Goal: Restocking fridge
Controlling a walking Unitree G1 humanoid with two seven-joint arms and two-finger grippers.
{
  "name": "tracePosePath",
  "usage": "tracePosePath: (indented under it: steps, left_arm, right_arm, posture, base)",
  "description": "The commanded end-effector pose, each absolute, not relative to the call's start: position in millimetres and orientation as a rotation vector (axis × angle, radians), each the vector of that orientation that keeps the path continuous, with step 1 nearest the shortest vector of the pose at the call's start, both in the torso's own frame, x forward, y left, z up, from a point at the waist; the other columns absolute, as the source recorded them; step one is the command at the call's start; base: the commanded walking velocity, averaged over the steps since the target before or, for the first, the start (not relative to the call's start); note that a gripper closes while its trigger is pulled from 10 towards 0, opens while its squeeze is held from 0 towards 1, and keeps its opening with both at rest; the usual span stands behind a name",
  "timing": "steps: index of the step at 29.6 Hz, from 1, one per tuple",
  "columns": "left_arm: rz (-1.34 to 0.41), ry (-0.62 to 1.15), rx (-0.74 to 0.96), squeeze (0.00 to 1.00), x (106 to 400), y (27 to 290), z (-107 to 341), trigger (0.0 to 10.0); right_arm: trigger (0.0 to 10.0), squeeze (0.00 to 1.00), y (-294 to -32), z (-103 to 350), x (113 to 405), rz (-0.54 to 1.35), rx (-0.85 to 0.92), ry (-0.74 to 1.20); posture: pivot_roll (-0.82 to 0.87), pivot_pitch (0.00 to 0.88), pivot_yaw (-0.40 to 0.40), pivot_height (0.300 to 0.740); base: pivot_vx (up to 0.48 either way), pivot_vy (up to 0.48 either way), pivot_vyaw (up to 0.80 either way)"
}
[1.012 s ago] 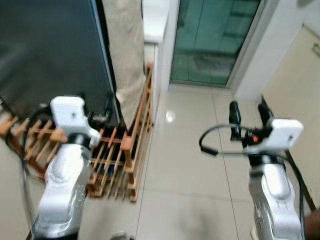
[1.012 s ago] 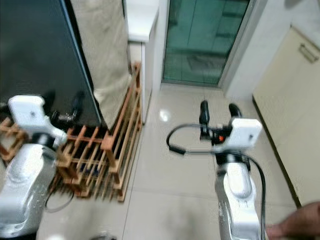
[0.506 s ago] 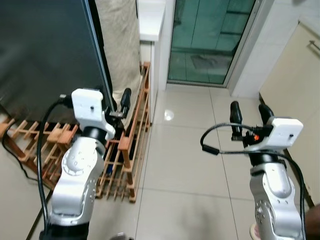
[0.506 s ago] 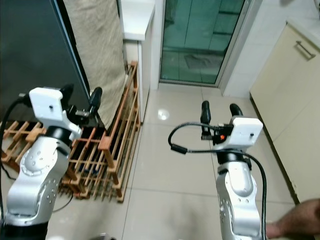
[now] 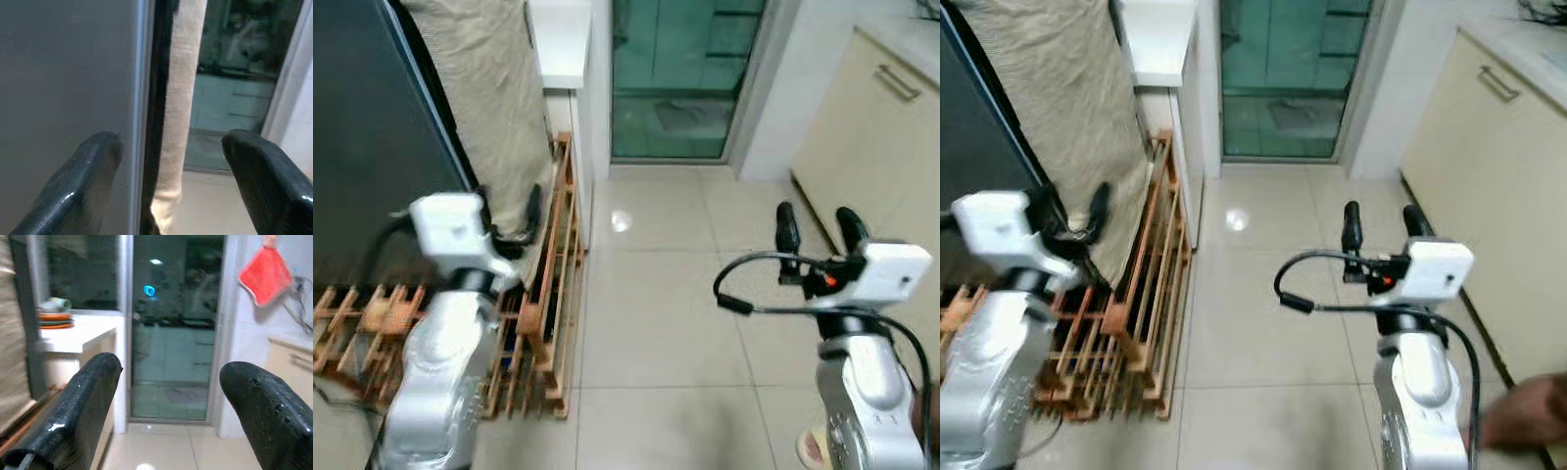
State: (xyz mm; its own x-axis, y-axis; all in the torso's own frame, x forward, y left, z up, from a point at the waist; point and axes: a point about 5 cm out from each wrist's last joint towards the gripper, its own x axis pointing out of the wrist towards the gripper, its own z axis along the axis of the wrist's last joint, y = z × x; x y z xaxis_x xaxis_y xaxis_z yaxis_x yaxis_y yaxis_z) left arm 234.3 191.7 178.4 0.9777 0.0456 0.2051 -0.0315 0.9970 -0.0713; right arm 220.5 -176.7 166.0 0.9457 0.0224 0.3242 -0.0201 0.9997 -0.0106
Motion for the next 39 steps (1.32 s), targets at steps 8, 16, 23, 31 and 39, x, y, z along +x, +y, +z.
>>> tracePosePath:
  steps: [8, 16, 23, 31, 39]
  left_arm:
    - [0.082, -0.393, -0.211, 0.00, 249.8, 178.3, 222.1, 10.0]
    - [-0.001, -0.503, -0.189, 0.00, 258.4, 167.3, 249.4, 10.0]
    - [-0.010, -0.581, -0.162, 0.00, 258.3, 164.3, 265.3, 10.0]
    - [0.017, -0.583, -0.157, 0.00, 260.7, 166.5, 266.7, 10.0]
    - [0.085, -0.565, -0.137, 0.00, 262.5, 173.5, 263.6, 10.0]
  right_arm:
    - [10.0, 0.00, -177.5, 224.2, 237.5, -0.036, -0.002, -0.561]
    - [10.0, 0.00, -175.7, 228.7, 246.3, -0.035, 0.000, -0.573]
    - [10.0, 0.00, -172.6, 237.1, 249.8, -0.018, -0.026, -0.610]
    - [10.0, 0.00, -170.7, 242.7, 254.8, -0.001, -0.034, -0.630]
    - [10.0, 0.00, -165.2, 236.4, 260.9, 0.032, -0.004, -0.582]
  posture:
    - [-0.04, 0.000, -0.028, 0.740]
    - [-0.04, 0.000, -0.028, 0.740]
    - [-0.04, 0.000, -0.026, 0.740]
    - [-0.04, 0.000, -0.029, 0.740]
    - [-0.04, 0.000, -0.030, 0.740]
  base:
    - [0.000, 0.000, 0.00]
    - [0.293, 0.000, 0.00]
    - [0.426, 0.036, 0.00]
    - [0.369, 0.307, 0.00]
    - [0.113, 0.248, 0.19]
